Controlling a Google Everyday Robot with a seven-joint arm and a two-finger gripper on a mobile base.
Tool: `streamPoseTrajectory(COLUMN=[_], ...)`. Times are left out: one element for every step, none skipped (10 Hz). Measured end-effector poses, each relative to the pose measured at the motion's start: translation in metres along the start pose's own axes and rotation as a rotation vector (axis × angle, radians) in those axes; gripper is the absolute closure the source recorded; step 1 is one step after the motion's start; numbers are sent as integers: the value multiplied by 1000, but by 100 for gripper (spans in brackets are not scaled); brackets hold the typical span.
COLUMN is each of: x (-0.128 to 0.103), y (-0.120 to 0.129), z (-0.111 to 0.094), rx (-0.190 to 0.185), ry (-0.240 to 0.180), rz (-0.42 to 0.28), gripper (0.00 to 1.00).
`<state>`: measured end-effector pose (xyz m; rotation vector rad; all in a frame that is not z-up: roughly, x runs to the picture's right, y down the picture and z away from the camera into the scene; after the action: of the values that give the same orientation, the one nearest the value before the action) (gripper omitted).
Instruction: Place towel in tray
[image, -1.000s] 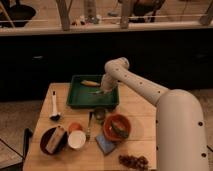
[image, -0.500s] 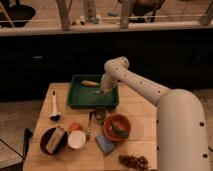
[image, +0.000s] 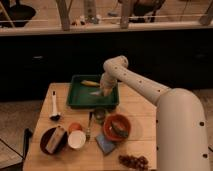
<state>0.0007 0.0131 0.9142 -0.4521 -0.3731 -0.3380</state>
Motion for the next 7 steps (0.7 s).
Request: streamPoseTrajectory(x=[0,1,1,1,2,2,1], y=[0,0,0,0,0,0,0], z=[0,0,-1,-2,-2,-2,-2], rx=[0,0,0,2,2,2,4], ry=[1,0,-2,-7,-7,-8,-9], rz=[-1,-2,-4,-8,-7,-8,-11], gripper=[20,20,20,20,20,20,20])
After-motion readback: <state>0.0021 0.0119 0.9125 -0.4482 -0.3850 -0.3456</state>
